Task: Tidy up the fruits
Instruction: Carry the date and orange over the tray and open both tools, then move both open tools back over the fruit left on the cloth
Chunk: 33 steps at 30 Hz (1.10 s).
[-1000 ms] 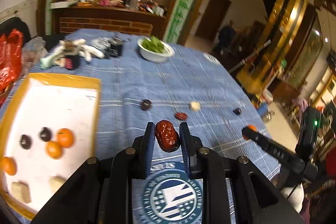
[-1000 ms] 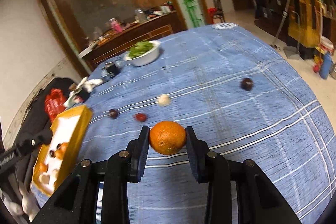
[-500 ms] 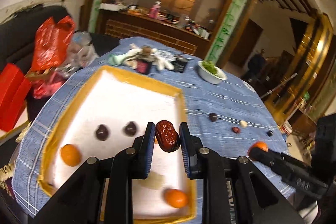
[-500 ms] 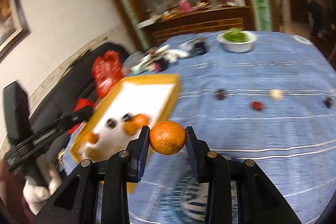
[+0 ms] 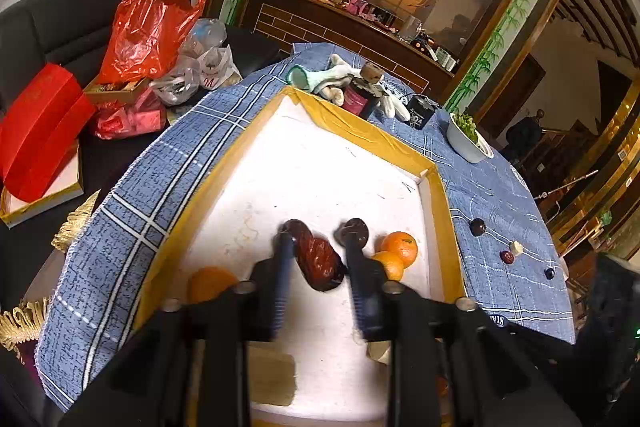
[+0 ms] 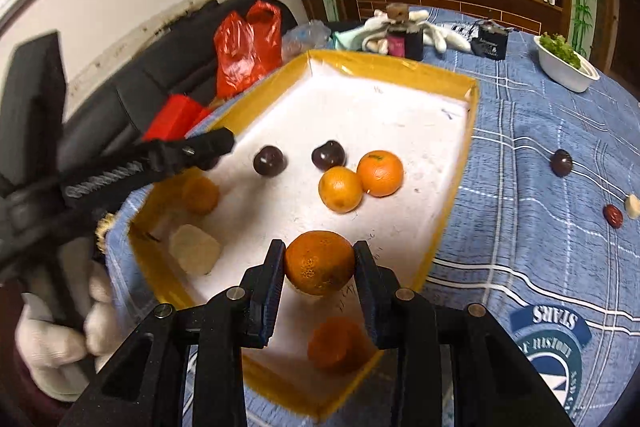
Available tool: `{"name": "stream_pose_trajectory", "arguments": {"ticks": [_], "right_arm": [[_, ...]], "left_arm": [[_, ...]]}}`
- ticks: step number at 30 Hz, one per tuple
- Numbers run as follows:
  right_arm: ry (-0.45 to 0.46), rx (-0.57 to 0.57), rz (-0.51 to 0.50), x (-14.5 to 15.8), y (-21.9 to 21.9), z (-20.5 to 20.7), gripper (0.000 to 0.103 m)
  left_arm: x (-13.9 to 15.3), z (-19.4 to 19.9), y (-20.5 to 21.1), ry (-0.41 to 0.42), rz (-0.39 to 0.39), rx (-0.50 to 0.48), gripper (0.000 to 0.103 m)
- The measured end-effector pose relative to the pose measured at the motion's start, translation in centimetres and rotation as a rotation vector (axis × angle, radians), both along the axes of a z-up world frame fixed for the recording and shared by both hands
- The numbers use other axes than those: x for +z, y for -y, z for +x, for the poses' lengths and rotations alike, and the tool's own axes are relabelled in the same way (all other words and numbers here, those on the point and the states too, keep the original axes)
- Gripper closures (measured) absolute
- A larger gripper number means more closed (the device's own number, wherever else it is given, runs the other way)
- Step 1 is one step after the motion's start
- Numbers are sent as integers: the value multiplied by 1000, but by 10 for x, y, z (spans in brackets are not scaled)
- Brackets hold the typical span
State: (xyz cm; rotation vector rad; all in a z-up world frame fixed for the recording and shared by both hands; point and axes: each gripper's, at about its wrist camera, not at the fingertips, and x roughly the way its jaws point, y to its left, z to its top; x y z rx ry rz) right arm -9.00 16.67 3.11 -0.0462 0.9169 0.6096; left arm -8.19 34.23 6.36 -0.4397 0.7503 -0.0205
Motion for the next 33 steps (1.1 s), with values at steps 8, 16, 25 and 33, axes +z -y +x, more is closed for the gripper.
{"name": "stream_pose_trajectory", "arguments": {"ticks": [8, 16, 25, 33], "right_arm": [[54, -40, 7, 16, 18, -12, 56], [94, -241, 155, 41, 109, -39, 44], [92, -461, 261, 42, 206, -63, 42], [80, -571, 353, 37, 262, -79, 40]], "left_arm": [[18, -6, 7, 52, -45, -8, 27], [43, -13, 74, 69, -34, -149, 16], [65, -29, 172, 75, 65, -325, 16], [68, -42, 255, 64, 116, -449, 16]]}}
